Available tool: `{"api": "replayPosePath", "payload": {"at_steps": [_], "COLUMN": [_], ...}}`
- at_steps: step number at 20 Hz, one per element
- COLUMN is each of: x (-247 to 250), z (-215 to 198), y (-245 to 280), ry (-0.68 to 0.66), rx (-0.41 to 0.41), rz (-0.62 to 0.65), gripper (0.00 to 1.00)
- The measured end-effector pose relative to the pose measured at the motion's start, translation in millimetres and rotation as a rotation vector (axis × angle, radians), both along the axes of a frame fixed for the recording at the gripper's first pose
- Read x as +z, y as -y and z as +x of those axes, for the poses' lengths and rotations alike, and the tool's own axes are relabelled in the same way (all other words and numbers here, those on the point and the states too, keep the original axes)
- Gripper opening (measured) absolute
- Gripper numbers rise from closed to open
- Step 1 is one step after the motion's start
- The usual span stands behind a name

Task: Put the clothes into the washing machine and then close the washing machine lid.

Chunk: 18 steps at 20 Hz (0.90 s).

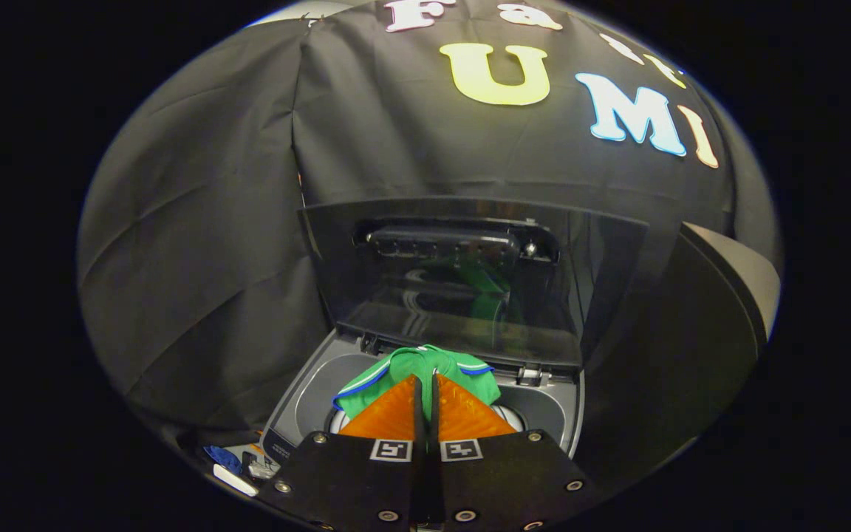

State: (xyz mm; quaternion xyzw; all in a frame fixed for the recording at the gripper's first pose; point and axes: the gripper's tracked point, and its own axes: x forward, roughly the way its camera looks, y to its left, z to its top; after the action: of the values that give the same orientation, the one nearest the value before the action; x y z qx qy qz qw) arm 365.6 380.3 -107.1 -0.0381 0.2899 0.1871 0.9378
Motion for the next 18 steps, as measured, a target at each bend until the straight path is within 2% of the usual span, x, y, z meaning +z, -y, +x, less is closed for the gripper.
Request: {"api": "replayPosePath", "payload": {"at_steps": [7,12,17,18], "x": [-43,-74,-58,-52], "z": [-3,-14,-9,-11], "y": [-6,0,16,16], "ry": [-0.057,-0.135,-0.075,-0.057], "rx": [0.009,0.004,-0.022,-0.022], "rz": [-0.035,-0.049,-0.068,-0.06], "gripper": [0.02,0.13,0.97,0.97]}}
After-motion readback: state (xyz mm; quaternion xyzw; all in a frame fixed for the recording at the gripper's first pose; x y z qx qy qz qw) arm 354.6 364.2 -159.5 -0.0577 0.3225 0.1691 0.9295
